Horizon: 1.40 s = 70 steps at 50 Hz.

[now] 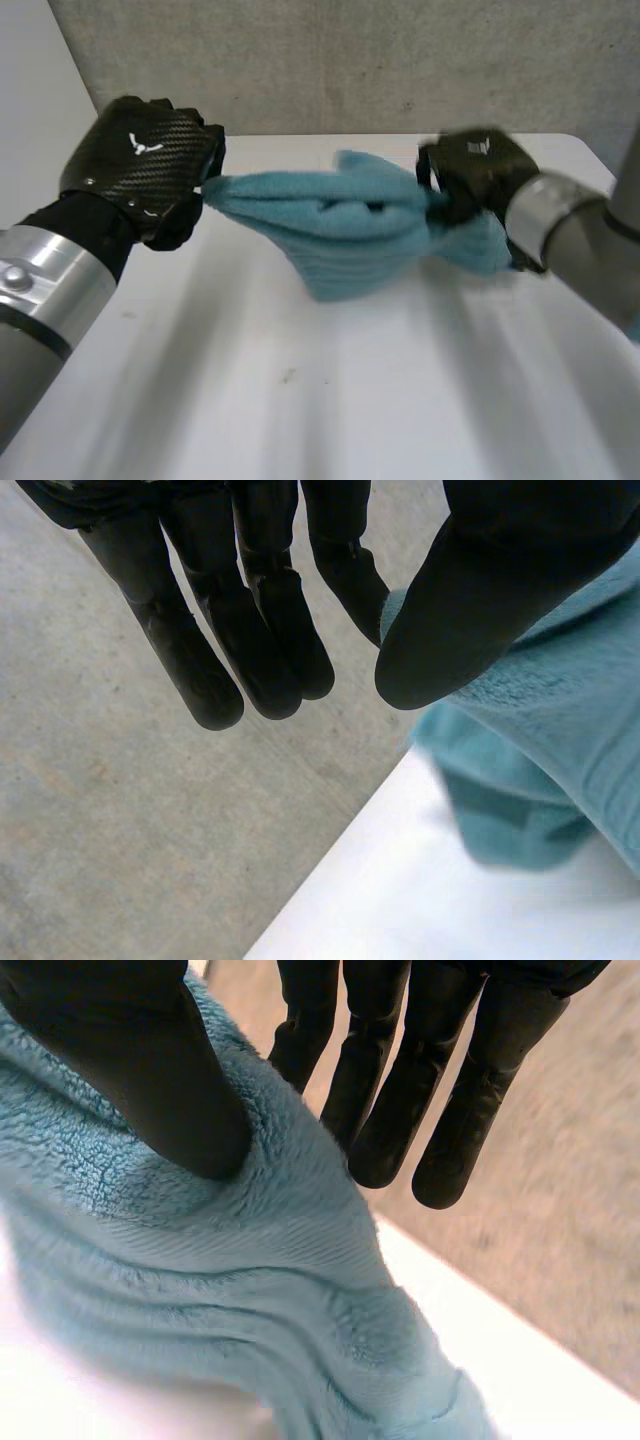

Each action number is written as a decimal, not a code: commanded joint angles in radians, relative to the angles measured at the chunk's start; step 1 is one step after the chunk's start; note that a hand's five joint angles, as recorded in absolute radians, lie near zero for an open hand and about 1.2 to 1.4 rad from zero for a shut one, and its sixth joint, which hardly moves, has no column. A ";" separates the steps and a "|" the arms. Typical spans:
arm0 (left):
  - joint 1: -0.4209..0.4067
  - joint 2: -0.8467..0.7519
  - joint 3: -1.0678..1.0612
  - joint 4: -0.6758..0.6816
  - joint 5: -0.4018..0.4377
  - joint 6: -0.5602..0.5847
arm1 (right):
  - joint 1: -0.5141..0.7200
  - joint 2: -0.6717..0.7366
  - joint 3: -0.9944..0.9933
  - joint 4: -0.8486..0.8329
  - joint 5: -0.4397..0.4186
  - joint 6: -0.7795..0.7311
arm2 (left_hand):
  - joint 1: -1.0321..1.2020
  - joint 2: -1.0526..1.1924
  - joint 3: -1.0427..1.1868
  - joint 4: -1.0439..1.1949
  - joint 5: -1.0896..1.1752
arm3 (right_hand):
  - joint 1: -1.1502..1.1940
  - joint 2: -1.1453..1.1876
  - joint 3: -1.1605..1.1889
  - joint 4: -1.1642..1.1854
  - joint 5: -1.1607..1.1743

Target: Fold the laundry

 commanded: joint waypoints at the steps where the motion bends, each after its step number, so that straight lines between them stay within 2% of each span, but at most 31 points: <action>1: 0.002 -0.110 0.000 0.039 0.001 0.001 | 0.118 -0.114 0.190 0.180 -0.033 -0.192 | 0.271 0.197 0.205 0.200 0.265 | 0.467 0.222 0.214 0.208 0.288; 4: 0.005 -0.153 0.002 0.052 0.001 0.002 | 0.198 -0.106 0.166 0.238 -0.038 -0.185 | 0.271 0.197 0.205 0.200 0.265 | 0.439 0.194 0.186 0.180 0.260; 5: 0.005 -0.163 0.002 0.055 0.001 0.002 | 0.207 -0.098 0.149 0.244 -0.035 -0.181 | 0.271 0.197 0.205 0.200 0.265 | -0.061 -0.306 -0.315 -0.320 -0.240; 6: 0.006 -0.182 0.005 0.059 -0.001 0.002 | 0.207 -0.098 0.149 0.244 -0.035 -0.181 | 0.271 0.197 0.205 0.200 0.265 | -0.066 -0.311 -0.320 -0.325 -0.245; 8: 0.006 -0.197 0.008 0.064 -0.001 0.002 | 0.200 -0.066 0.079 0.232 -0.032 -0.169 | 0.271 0.197 0.205 0.200 0.265 | -0.680 -0.925 -0.933 -0.939 -0.859; 10: 0.006 -0.212 0.011 0.065 -0.001 0.001 | 0.181 -0.051 0.043 0.218 -0.030 -0.149 | 0.271 0.197 0.205 0.200 0.265 | -0.754 -0.999 -1.008 -1.013 -0.934; 17: 0.014 -0.219 -0.004 0.064 -0.001 -0.001 | 0.057 0.040 -0.071 0.166 -0.033 -0.111 | 0.271 0.197 0.205 0.200 0.265 | -0.703 -0.948 -0.957 -0.962 -0.883; 30: 0.012 -0.186 -0.041 0.056 -0.002 -0.001 | 0.055 0.299 -0.175 0.273 -0.041 -0.143 | 0.271 0.197 0.205 0.200 0.265 | -0.562 -0.807 -0.816 -0.821 -0.742; 41: 0.040 -0.197 -0.066 0.064 0.001 -0.001 | 0.055 0.397 -0.190 0.320 -0.033 -0.223 | 0.271 0.197 0.205 0.200 0.265 | -0.483 -0.728 -0.737 -0.742 -0.662; 45: 0.066 -0.212 -0.054 0.073 0.002 -0.001 | 0.055 0.438 -0.215 0.300 -0.029 -0.249 | 0.271 0.197 0.205 0.200 0.265 | -0.155 -0.400 -0.409 -0.414 -0.335; 46: 0.067 -0.220 -0.049 0.079 0.002 -0.001 | 0.055 0.451 -0.230 0.290 -0.026 -0.258 | 0.271 0.197 0.205 0.200 0.265 | 0.212 -0.033 -0.042 -0.047 0.033; 47: 0.071 -0.235 -0.040 0.094 0.001 0.002 | 0.055 0.451 -0.230 0.290 -0.026 -0.258 | 0.271 0.197 0.205 0.200 0.265 | 0.216 -0.029 -0.038 -0.043 0.036; 48: 0.074 -0.243 -0.032 0.104 0.001 0.004 | 0.055 0.455 -0.242 0.283 -0.021 -0.260 | 0.271 0.197 0.205 0.200 0.265 | 0.443 0.198 0.189 0.184 0.263; 53: 0.087 -0.291 0.090 0.167 -0.002 0.010 | 0.057 0.443 -0.388 0.117 0.046 -0.212 | 0.271 0.197 0.205 0.200 0.265 | 0.467 0.222 0.214 0.208 0.288; 58: 0.091 -0.375 0.374 0.185 -0.025 0.013 | 0.060 0.312 -0.523 -0.111 0.142 -0.119 | 0.271 0.197 0.205 0.200 0.265 | 0.467 0.222 0.214 0.208 0.288; 59: 0.094 -0.387 0.426 0.185 -0.036 0.010 | 0.060 0.311 -0.523 -0.112 0.142 -0.119 | 0.271 0.197 0.205 0.200 0.265 | 0.467 0.222 0.214 0.208 0.288; 61: 0.107 -0.403 0.553 0.194 -0.088 0.011 | 0.046 0.183 -0.525 -0.366 0.165 -0.032 | 0.271 0.197 0.205 0.200 0.265 | 0.467 0.222 0.214 0.208 0.288; 63: 0.121 -0.398 0.633 0.229 -0.152 0.005 | 0.046 0.162 -0.509 -0.417 0.168 -0.017 | 0.271 0.197 0.205 0.200 0.265 | 0.467 0.222 0.214 0.208 0.288; 64: 0.126 -0.394 0.644 0.251 -0.169 0.001 | 0.045 0.144 -0.490 -0.461 0.169 -0.007 | 0.271 0.197 0.205 0.200 0.265 | 0.467 0.222 0.214 0.208 0.288; 65: 0.127 -0.389 0.647 0.274 -0.180 0.001 | 0.042 0.094 -0.404 -0.575 0.162 0.009 | 0.271 0.197 0.205 0.200 0.265 | 0.467 0.222 0.214 0.208 0.288; 68: 0.124 -0.360 0.609 0.338 -0.193 0.002 | 0.038 0.049 -0.321 -0.639 0.154 0.006 | 0.271 0.197 0.205 0.200 0.265 | 0.467 0.222 0.214 0.208 0.288; 70: 0.124 -0.305 0.478 0.381 -0.191 0.004 | 0.038 0.038 -0.293 -0.644 0.148 0.006 | 0.271 0.197 0.205 0.200 0.265 | 0.467 0.222 0.214 0.208 0.288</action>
